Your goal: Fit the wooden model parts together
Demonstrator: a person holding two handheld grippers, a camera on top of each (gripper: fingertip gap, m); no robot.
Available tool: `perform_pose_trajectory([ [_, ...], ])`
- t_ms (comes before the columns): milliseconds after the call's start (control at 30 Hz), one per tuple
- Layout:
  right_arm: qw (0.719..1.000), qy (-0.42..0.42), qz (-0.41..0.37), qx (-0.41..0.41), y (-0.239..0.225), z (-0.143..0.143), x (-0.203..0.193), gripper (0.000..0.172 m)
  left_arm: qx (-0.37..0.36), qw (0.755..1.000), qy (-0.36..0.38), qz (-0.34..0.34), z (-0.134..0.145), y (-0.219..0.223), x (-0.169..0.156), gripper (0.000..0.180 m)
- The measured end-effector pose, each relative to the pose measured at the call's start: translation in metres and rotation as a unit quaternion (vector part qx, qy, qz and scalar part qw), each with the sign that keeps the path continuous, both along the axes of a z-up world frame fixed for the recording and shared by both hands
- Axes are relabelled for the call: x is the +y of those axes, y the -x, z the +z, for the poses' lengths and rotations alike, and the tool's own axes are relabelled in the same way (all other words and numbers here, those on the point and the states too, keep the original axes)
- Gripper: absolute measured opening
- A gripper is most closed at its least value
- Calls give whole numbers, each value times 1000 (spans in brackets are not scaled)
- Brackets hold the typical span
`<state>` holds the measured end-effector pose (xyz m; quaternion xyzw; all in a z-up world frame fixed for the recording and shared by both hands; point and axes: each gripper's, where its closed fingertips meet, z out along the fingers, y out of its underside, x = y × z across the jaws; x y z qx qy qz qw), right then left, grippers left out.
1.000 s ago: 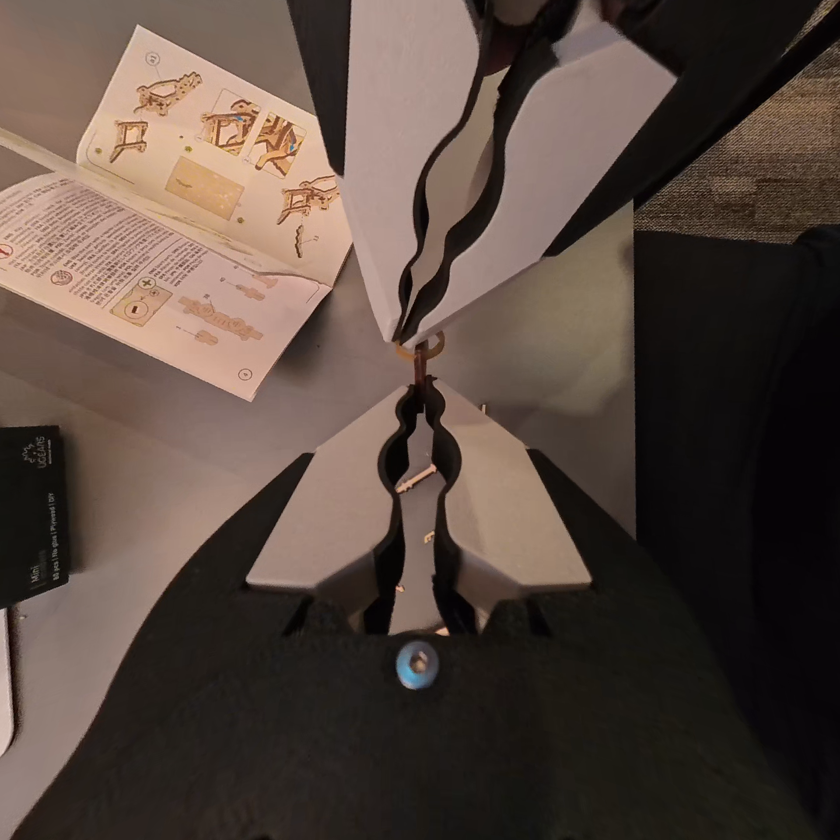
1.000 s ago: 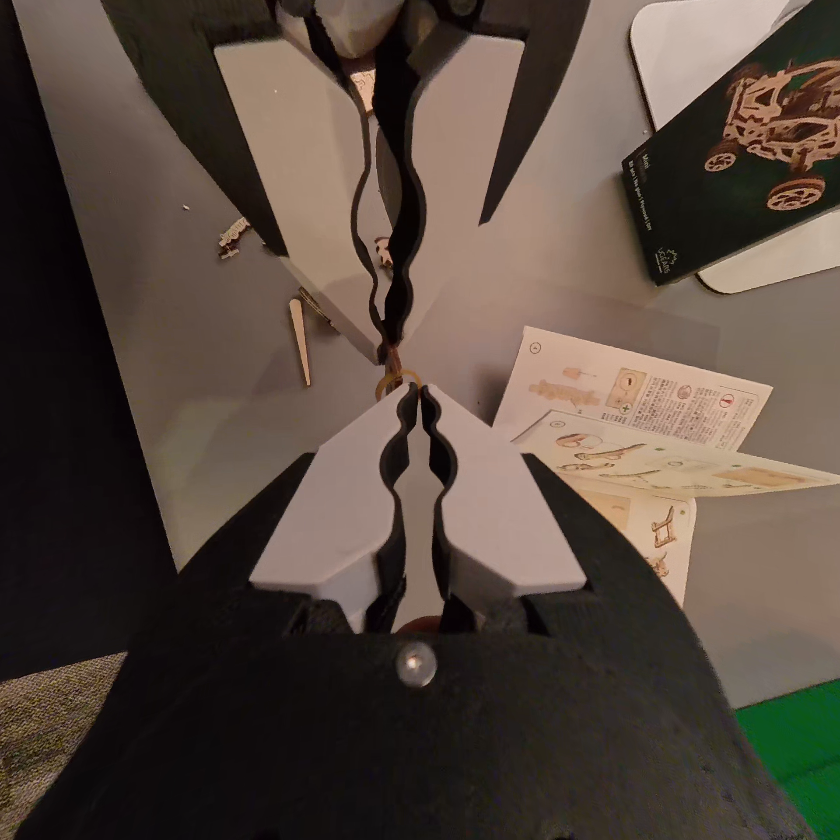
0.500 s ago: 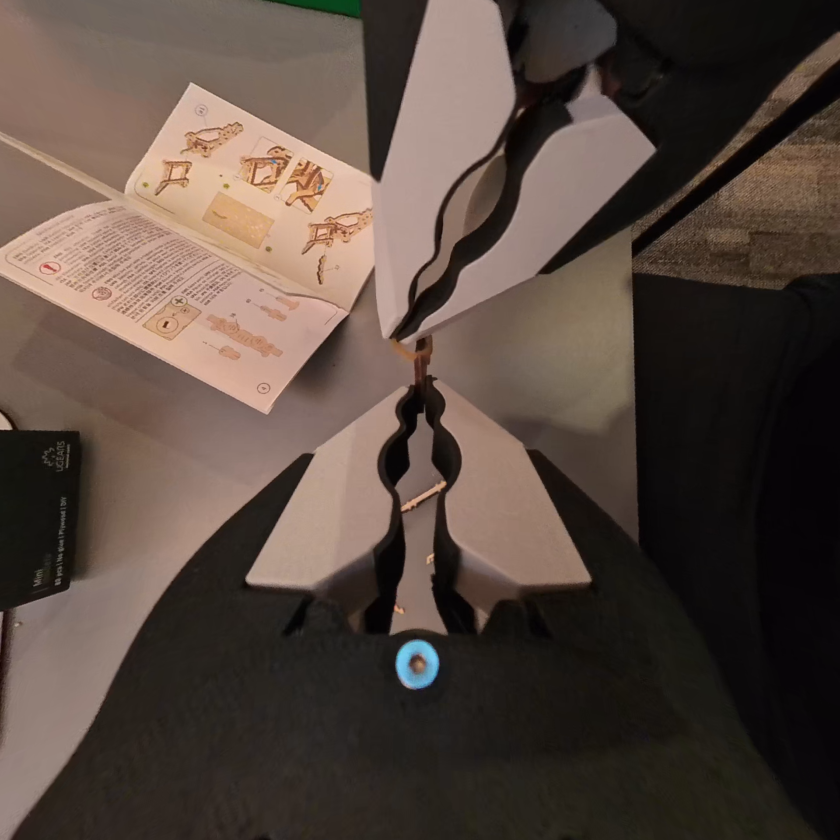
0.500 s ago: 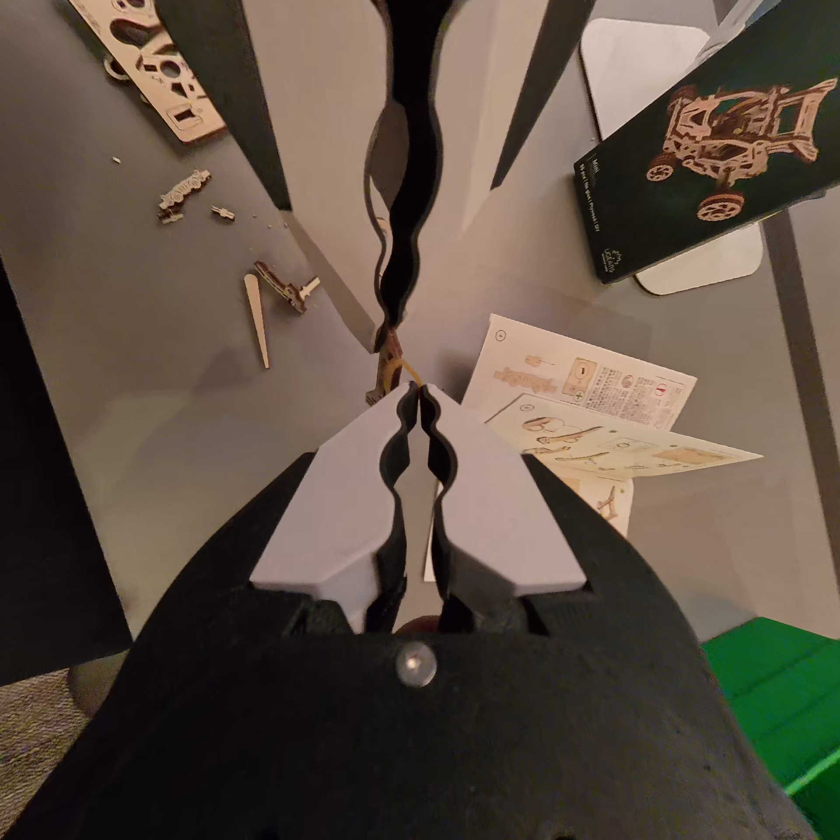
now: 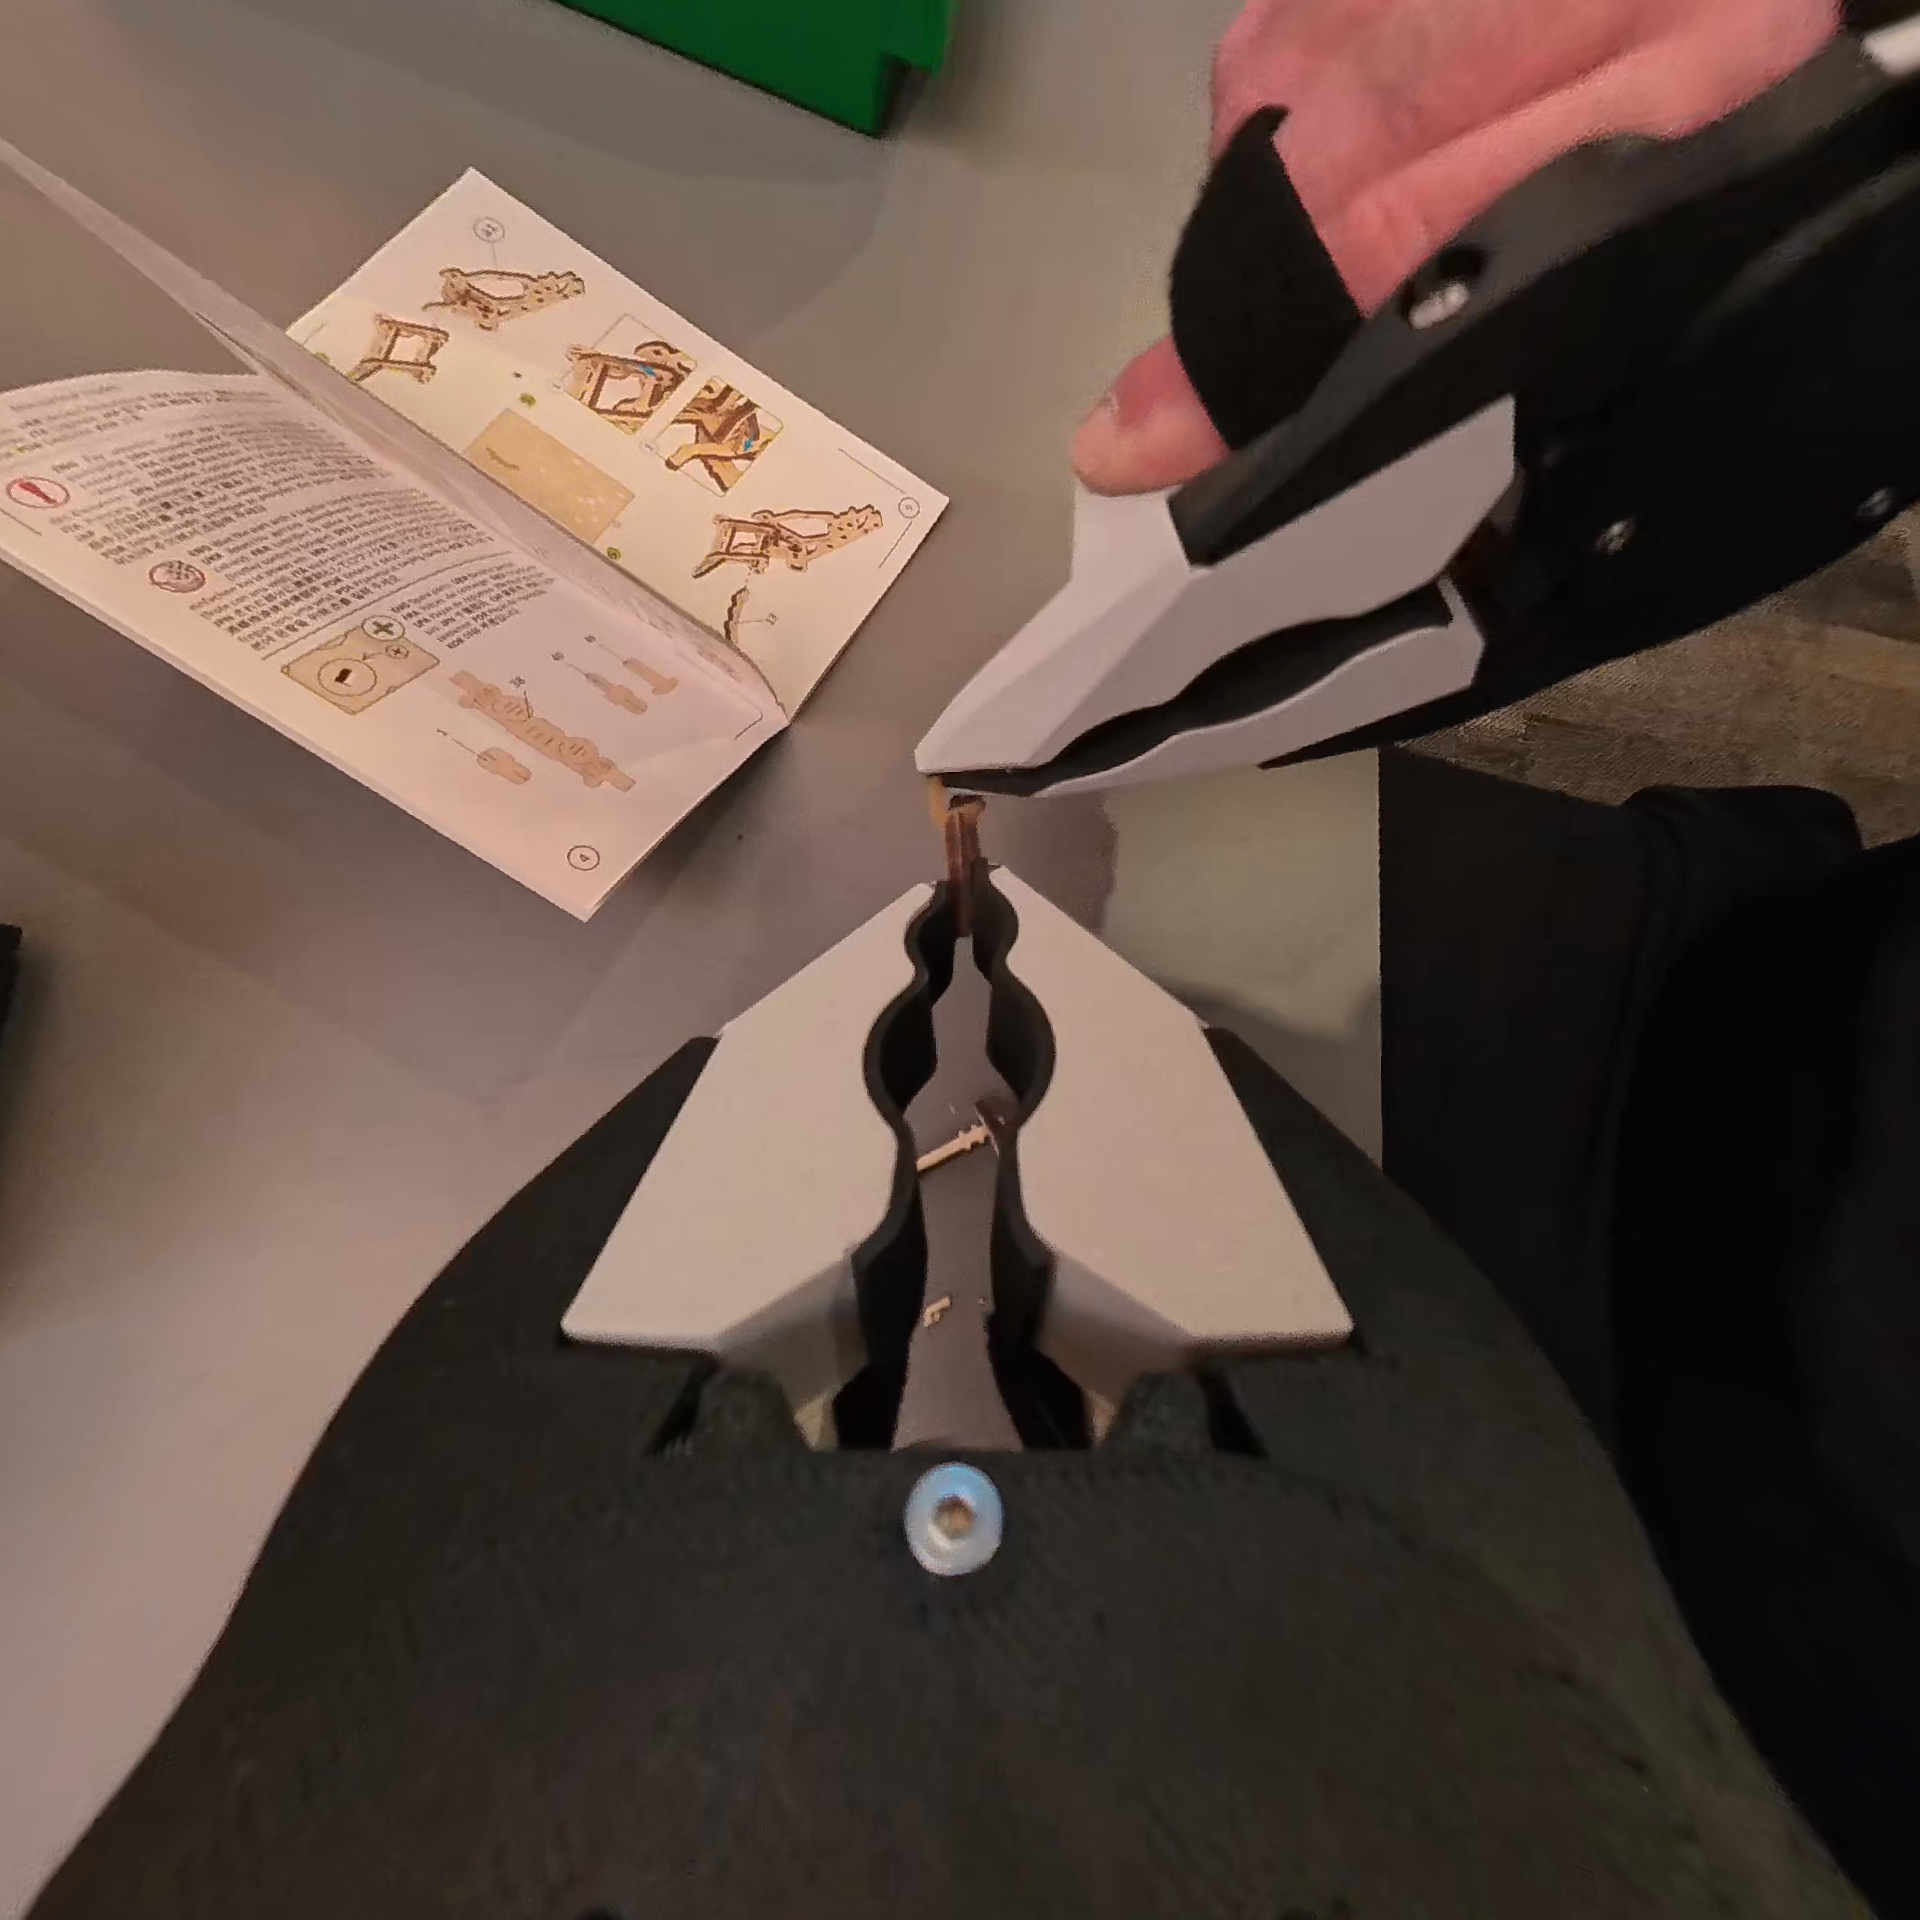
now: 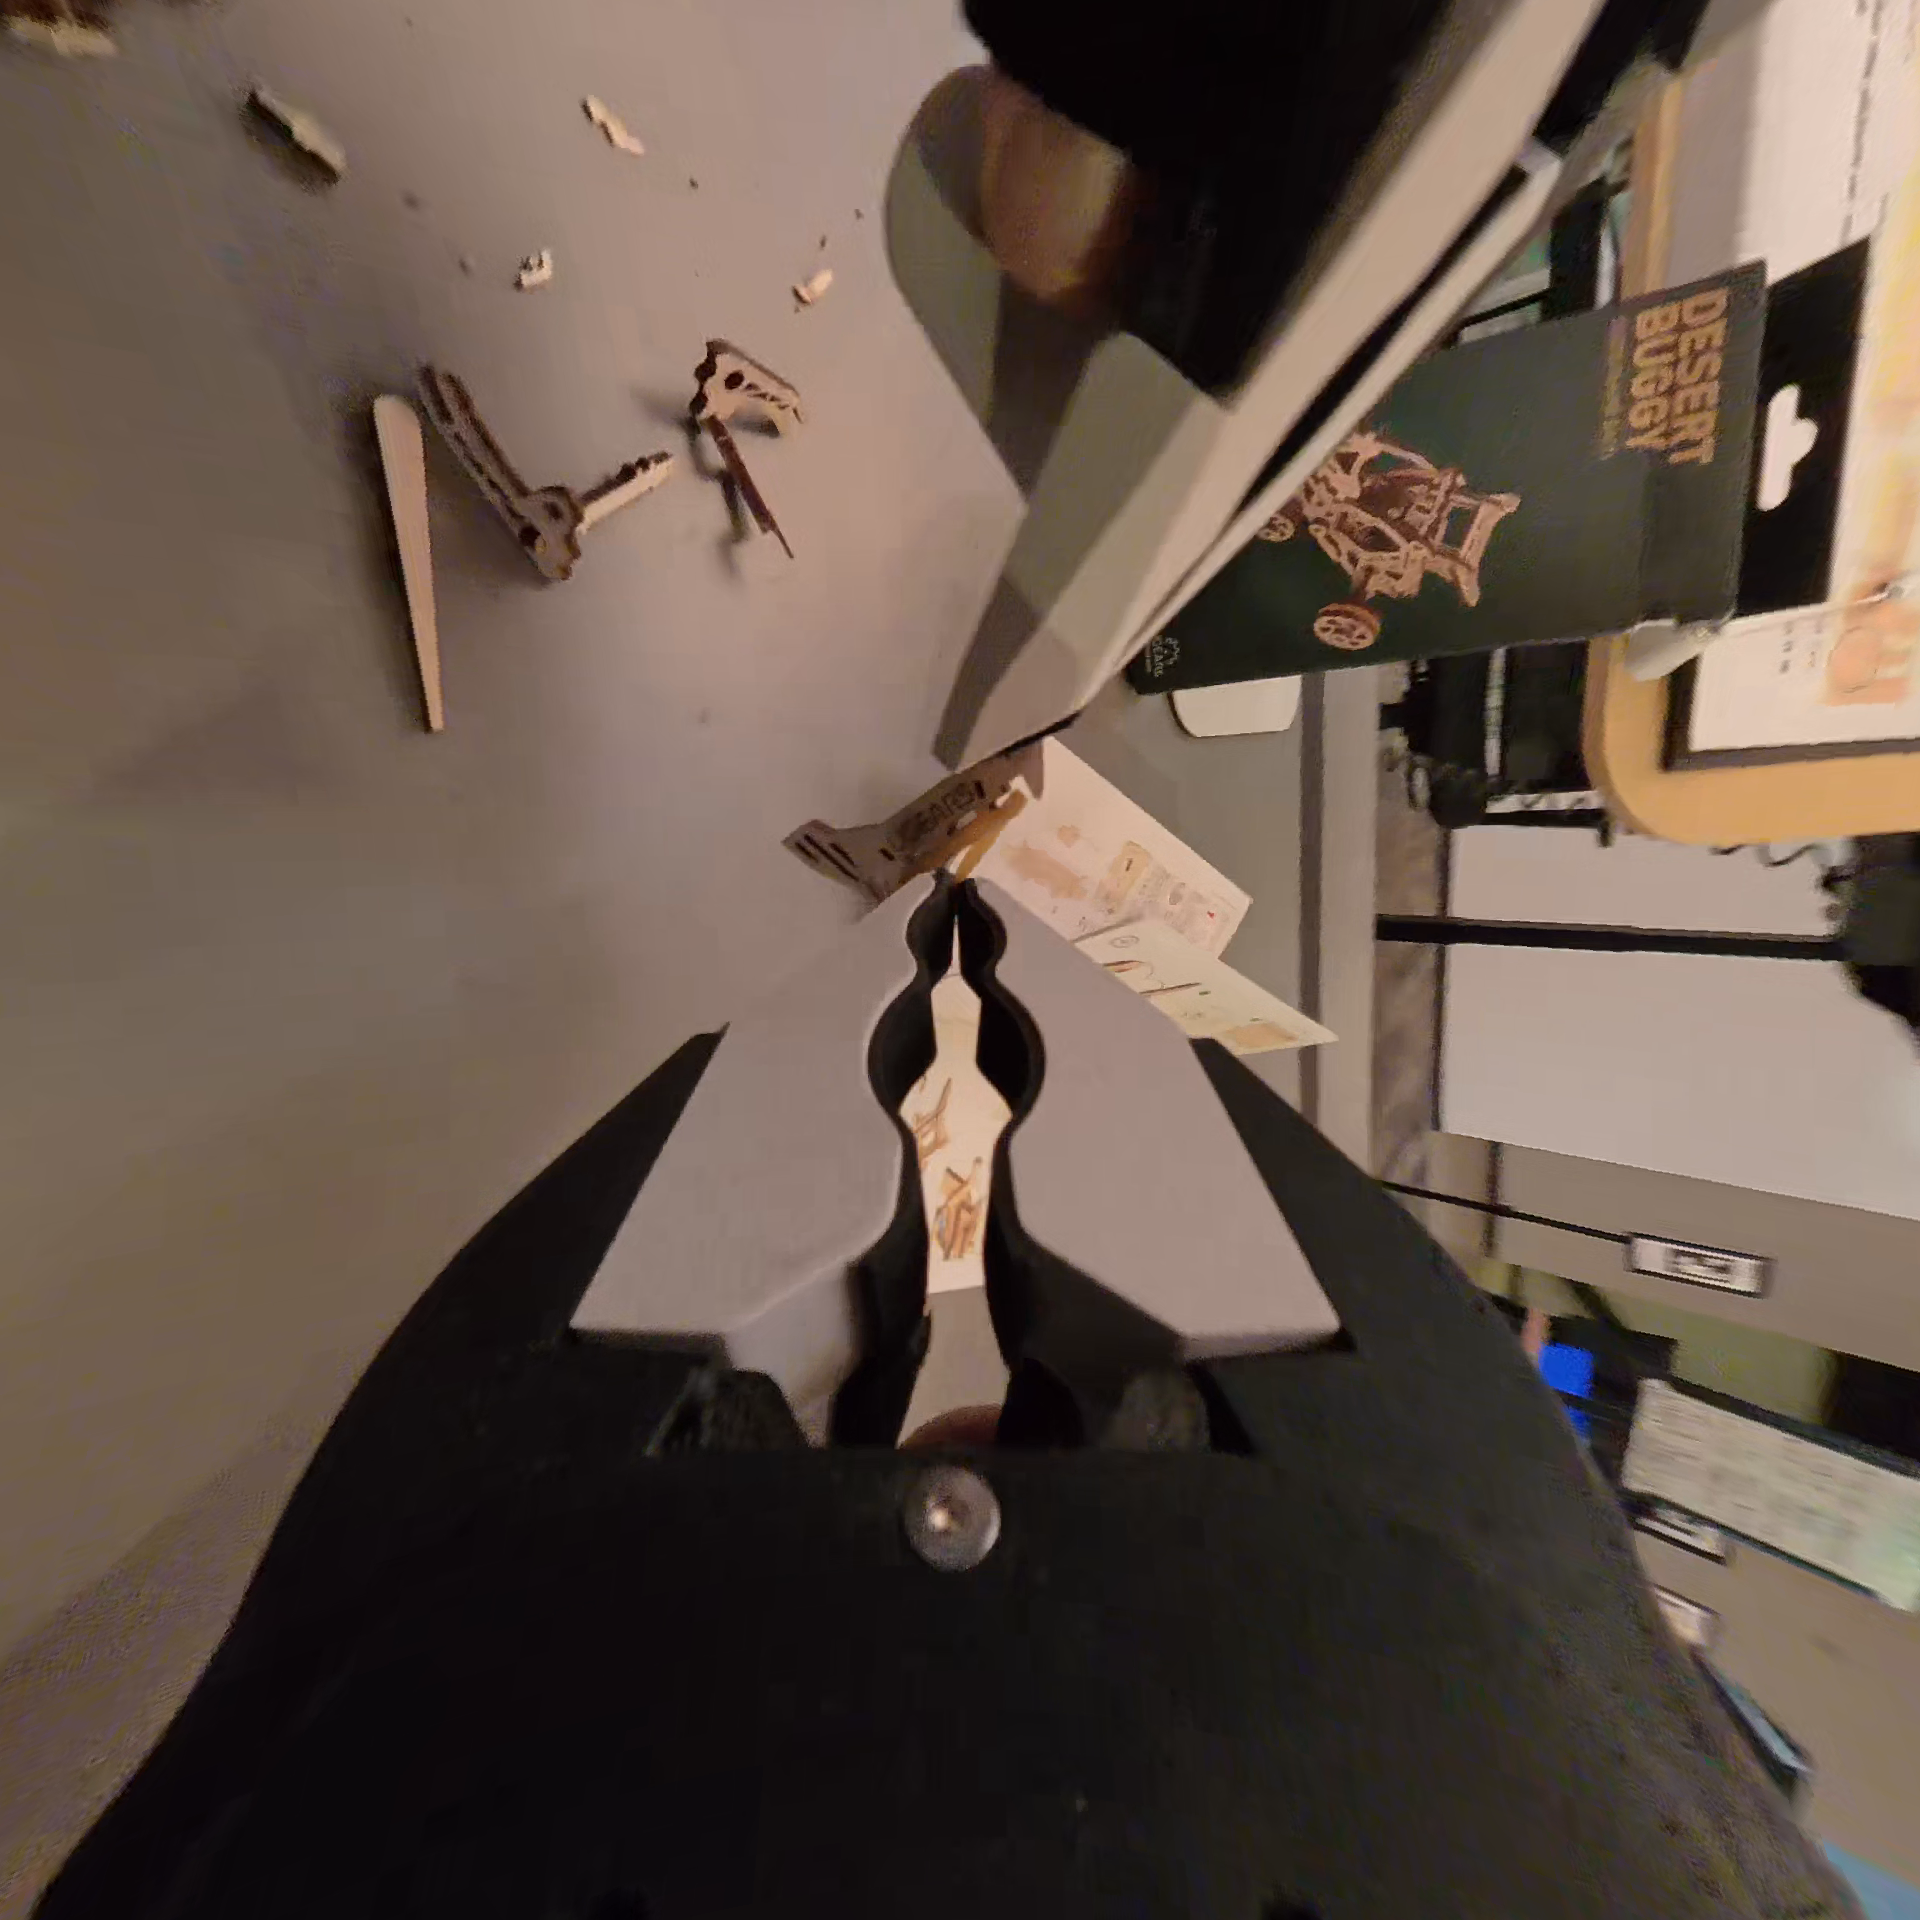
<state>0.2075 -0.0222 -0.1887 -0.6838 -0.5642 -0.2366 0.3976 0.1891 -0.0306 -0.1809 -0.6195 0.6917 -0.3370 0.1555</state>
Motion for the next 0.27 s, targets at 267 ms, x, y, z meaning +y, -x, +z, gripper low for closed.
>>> perform_pose_trajectory([
  [267,993,1,42,-109,2,-12,-3,0,11,1000,8,0,-9,-2,-2,0],
])
